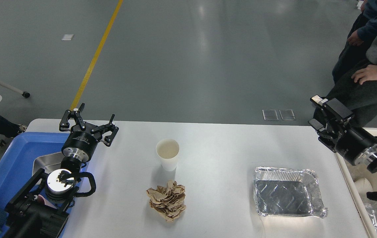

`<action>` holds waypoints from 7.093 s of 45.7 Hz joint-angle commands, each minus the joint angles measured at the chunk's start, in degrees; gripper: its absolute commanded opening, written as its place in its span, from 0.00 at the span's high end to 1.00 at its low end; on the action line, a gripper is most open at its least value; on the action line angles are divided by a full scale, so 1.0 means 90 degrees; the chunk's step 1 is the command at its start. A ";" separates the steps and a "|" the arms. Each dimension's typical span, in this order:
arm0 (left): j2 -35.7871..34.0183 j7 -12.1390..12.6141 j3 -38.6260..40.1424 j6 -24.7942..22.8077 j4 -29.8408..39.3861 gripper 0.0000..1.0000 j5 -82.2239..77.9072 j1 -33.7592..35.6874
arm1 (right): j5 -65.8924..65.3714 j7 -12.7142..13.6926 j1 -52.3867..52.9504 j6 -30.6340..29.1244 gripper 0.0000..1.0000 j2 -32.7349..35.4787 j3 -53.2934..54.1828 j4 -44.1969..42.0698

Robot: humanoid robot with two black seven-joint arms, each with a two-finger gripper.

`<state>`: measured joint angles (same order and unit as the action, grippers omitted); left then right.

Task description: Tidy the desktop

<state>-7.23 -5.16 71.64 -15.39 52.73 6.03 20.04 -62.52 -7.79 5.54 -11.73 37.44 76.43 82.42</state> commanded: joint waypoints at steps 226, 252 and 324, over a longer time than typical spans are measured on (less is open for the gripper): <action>-0.0046 -0.0003 0.0047 0.0031 0.0011 0.02 0.0043 -0.0351 | -0.3600 -0.0423 0.3026 -0.2827 1.00 0.1679 -0.4742 -0.2039; -0.0056 -0.0013 0.0018 0.0177 0.0362 0.03 0.0053 -0.0458 | -0.3414 -0.0150 0.4754 -0.3481 1.00 0.1632 -0.5346 -0.1736; -0.0466 0.0007 -0.0011 0.0558 0.0802 0.02 -0.0006 -0.0722 | -0.1695 -0.0052 0.6572 -0.3403 1.00 -0.2978 -0.8257 -0.6619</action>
<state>-11.52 -5.10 71.54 -10.30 59.85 5.98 13.53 -77.72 -8.26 64.53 -42.48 11.68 3.72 22.51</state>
